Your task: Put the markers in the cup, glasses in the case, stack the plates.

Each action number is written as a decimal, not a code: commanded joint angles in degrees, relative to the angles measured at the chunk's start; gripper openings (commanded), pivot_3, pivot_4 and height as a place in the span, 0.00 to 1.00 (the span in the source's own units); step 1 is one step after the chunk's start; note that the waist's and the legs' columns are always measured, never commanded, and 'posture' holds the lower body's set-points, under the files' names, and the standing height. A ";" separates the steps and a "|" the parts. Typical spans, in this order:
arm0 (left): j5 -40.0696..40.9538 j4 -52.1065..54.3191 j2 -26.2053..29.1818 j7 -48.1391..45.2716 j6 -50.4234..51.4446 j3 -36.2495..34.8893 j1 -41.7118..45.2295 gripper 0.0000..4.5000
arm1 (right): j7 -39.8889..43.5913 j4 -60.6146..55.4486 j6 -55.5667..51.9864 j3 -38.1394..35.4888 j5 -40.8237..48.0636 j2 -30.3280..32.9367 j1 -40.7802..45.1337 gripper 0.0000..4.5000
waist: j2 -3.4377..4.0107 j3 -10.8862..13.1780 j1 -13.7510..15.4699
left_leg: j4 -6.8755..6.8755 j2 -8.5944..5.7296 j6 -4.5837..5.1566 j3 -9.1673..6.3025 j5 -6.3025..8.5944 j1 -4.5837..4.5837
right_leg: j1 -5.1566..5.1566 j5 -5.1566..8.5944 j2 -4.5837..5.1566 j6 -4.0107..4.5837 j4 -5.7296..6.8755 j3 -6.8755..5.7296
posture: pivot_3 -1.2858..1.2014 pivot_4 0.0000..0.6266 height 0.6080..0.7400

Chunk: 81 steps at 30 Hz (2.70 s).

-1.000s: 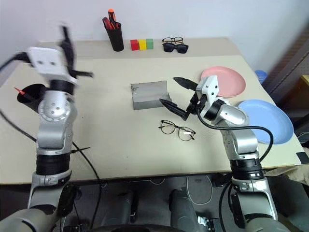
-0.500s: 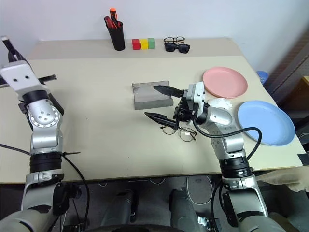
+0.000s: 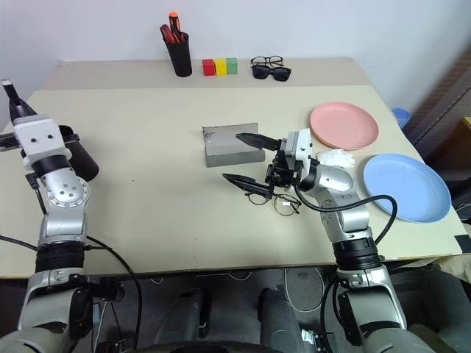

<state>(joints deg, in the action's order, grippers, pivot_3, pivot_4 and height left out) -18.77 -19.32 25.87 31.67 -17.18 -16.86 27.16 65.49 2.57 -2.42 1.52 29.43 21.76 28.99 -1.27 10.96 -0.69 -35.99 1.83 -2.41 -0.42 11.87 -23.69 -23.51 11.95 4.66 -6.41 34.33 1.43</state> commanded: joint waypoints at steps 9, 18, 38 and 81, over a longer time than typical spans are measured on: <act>-2.84 -8.16 1.28 5.04 -6.09 2.82 2.74 0.01 | -1.47 -1.06 1.15 -1.69 -0.16 0.71 -0.60 1.00 | 0.00 0.00 -0.02 | 0.02 0.01 0.00 0.01 0.00 0.00 | -0.03 -0.01 0.01 -0.01 0.00 -0.01 | 0.52 0.24 1.00; 4.83 -4.15 -0.56 -0.60 -9.21 1.85 2.62 0.80 | -2.88 -1.18 0.80 -2.62 -0.26 2.00 -0.55 1.00 | 0.00 0.00 0.03 | 0.04 0.01 -0.01 0.03 0.01 0.00 | -0.04 -0.01 0.02 0.01 -0.01 0.00 | 0.52 0.24 1.00; 24.99 -10.00 5.38 -84.53 39.59 34.62 29.66 0.80 | -15.04 -16.33 -3.72 -10.13 -1.42 8.88 -16.36 1.00 | 0.05 0.05 -0.20 | -0.01 0.03 0.06 -0.02 -0.01 -0.58 | -0.73 0.01 -0.09 0.07 0.16 0.00 | 0.52 0.24 1.00; 12.28 -18.74 -4.08 -114.68 31.05 36.08 32.86 0.02 | -23.85 -23.64 -3.38 -13.22 -2.82 9.62 -26.34 1.00 | -0.02 0.09 0.78 | -0.40 -0.02 0.19 -0.09 0.03 -1.30 | -1.11 -0.03 -0.04 0.05 0.21 0.01 | 0.52 0.24 1.00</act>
<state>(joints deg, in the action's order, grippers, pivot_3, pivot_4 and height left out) -7.77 -43.93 21.21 -81.92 11.45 19.18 59.86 41.55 -20.38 -6.97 -10.32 26.65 30.81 2.84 -1.29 11.05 0.08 -36.44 1.82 -2.22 -0.52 11.90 -24.99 -24.62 11.92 4.61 -6.36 34.59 1.44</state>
